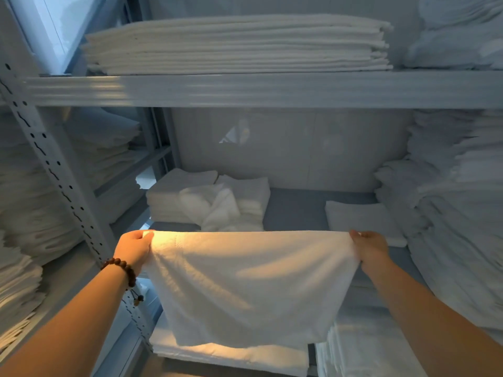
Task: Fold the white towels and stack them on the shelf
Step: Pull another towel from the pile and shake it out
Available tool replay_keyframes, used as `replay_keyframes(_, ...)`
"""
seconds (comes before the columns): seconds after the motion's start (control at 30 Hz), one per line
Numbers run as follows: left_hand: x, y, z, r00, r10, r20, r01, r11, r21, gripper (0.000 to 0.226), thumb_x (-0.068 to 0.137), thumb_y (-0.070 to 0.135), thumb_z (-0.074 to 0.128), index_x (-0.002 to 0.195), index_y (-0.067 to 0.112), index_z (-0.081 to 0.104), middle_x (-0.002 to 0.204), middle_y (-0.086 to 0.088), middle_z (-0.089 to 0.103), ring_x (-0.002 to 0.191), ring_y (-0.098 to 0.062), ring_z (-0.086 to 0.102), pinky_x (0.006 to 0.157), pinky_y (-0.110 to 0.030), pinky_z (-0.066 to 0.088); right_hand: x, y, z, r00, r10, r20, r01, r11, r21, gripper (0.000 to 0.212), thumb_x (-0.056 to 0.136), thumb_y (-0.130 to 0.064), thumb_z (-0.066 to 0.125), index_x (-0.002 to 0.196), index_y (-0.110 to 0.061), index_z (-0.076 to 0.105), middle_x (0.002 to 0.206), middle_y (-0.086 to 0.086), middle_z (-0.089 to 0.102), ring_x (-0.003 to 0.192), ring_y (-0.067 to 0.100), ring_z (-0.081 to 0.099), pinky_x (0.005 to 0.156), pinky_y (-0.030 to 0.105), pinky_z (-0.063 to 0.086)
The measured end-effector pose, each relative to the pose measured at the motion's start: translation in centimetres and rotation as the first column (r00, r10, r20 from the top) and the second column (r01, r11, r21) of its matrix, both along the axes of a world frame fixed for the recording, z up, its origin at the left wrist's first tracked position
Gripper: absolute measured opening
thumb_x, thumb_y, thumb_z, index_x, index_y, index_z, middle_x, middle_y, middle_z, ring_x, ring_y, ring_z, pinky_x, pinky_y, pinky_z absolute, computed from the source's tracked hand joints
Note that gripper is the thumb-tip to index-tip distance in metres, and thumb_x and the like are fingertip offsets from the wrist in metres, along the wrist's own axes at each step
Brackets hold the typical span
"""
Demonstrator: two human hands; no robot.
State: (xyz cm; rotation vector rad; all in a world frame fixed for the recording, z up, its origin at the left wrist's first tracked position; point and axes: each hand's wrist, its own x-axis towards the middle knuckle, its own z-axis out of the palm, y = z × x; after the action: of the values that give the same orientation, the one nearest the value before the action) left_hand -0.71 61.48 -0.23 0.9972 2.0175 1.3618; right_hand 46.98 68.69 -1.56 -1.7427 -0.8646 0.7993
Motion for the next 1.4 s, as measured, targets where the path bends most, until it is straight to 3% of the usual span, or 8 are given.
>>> replay_keyframes(0.2, 4.7, 0.3, 1.6, 0.947, -0.117, 0.299, 0.104, 0.993, 0.061, 0.014, 0.084, 0.0, 0.054, 0.086, 0.004, 0.067, 0.086, -0.014, 0.061, 0.082, -0.028, 0.056, 0.071, -0.037, 0.052, -2.6, -1.5, 1.9, 0.941, 0.112, -0.32, -0.104, 0.994, 0.042, 0.026, 0.081, -0.013, 0.071, 0.064, -0.009, 0.052, 0.071, 0.012, 0.057, 0.06, 0.023, 0.052, 0.051, 0.023, 0.048)
replay_keyframes(0.33, 10.0, 0.1, 2.8, 0.922, -0.233, 0.309, 0.211, 0.972, 0.104, 0.018, 0.085, -0.003, 0.054, 0.093, 0.005, 0.067, 0.088, -0.015, 0.064, 0.077, -0.026, 0.063, 0.061, -0.028, 0.053, -7.1, -3.7, 3.5, 0.875, 0.268, -0.403, -0.261, 0.963, 0.074, 0.01, 0.082, -0.008, 0.069, 0.082, -0.003, 0.061, 0.077, 0.014, 0.062, 0.064, 0.022, 0.059, 0.058, 0.031, 0.052)
replay_keyframes(0.67, 19.8, -1.0, 2.7, 0.893, -0.443, -0.077, 0.449, 0.889, 0.088, 0.01, 0.082, 0.017, 0.068, 0.089, 0.023, 0.072, 0.082, -0.003, 0.071, 0.077, -0.016, 0.067, 0.073, -0.036, 0.058, -15.2, -8.5, 4.5, 0.891, 0.396, -0.221, -0.366, 0.916, 0.165, 0.003, 0.074, -0.009, 0.075, 0.071, -0.009, 0.074, 0.067, 0.004, 0.07, 0.058, 0.011, 0.065, 0.061, 0.025, 0.055)
replay_keyframes(0.9, 20.1, -1.1, 2.4, 0.805, -0.548, -0.227, 0.565, 0.825, 0.013, 0.015, 0.086, 0.022, 0.065, 0.098, 0.02, 0.073, 0.085, 0.003, 0.072, 0.081, -0.01, 0.066, 0.077, -0.034, 0.056, -15.7, -8.9, 4.3, 0.908, 0.342, -0.242, -0.324, 0.939, 0.113, 0.011, 0.08, -0.014, 0.07, 0.072, -0.007, 0.074, 0.079, 0.017, 0.072, 0.075, 0.03, 0.069, 0.079, 0.042, 0.057)
replay_keyframes(1.13, 18.9, -1.2, 2.7, 0.793, -0.556, -0.25, 0.581, 0.813, 0.032, 0.02, 0.078, 0.028, 0.074, 0.097, 0.023, 0.072, 0.085, 0.009, 0.07, 0.079, -0.004, 0.064, 0.066, -0.011, 0.048, -14.0, -8.2, 5.3, 0.73, 0.495, -0.471, -0.522, 0.849, 0.081, 0.038, 0.096, -0.028, 0.049, 0.091, 0.004, 0.069, 0.08, 0.02, 0.073, 0.074, 0.027, 0.071, 0.065, 0.029, 0.06)
replay_keyframes(1.2, 18.3, -1.0, 3.6, 0.786, -0.579, -0.22, 0.603, 0.795, 0.063, 0.015, 0.081, 0.023, 0.071, 0.096, 0.023, 0.072, 0.086, 0.006, 0.071, 0.08, -0.003, 0.065, 0.072, -0.014, 0.052, -12.7, -7.3, 5.2, 0.8, 0.518, -0.304, -0.5, 0.855, 0.14, 0.037, 0.096, -0.029, 0.051, 0.091, 0.004, 0.068, 0.078, 0.019, 0.072, 0.071, 0.026, 0.069, 0.065, 0.031, 0.059)
replay_keyframes(1.27, 17.7, -0.9, 4.6, 0.78, -0.587, -0.217, 0.616, 0.781, 0.102, 0.014, 0.084, 0.017, 0.067, 0.096, 0.023, 0.072, 0.088, 0.007, 0.071, 0.082, -0.001, 0.065, 0.074, -0.015, 0.052, -10.7, -6.4, 4.8, 0.858, 0.495, 0.141, -0.514, 0.838, 0.183, 0.03, 0.091, -0.03, 0.058, 0.087, -0.002, 0.07, 0.084, 0.013, 0.07, 0.082, 0.023, 0.065, 0.077, 0.036, 0.055)
replay_keyframes(1.4, 16.8, -0.9, 6.5, 0.752, -0.632, -0.19, 0.658, 0.738, 0.151, 0.013, 0.088, 0.016, 0.063, 0.097, 0.022, 0.071, 0.092, 0.006, 0.071, 0.083, -0.001, 0.066, 0.07, -0.011, 0.051, -7.0, -5.0, 2.4, 0.568, 0.672, 0.476, -0.727, 0.68, -0.094, 0.027, 0.076, -0.036, 0.075, 0.101, -0.028, 0.067, 0.135, 0.002, 0.042, 0.13, 0.018, 0.031, 0.11, 0.036, 0.023)
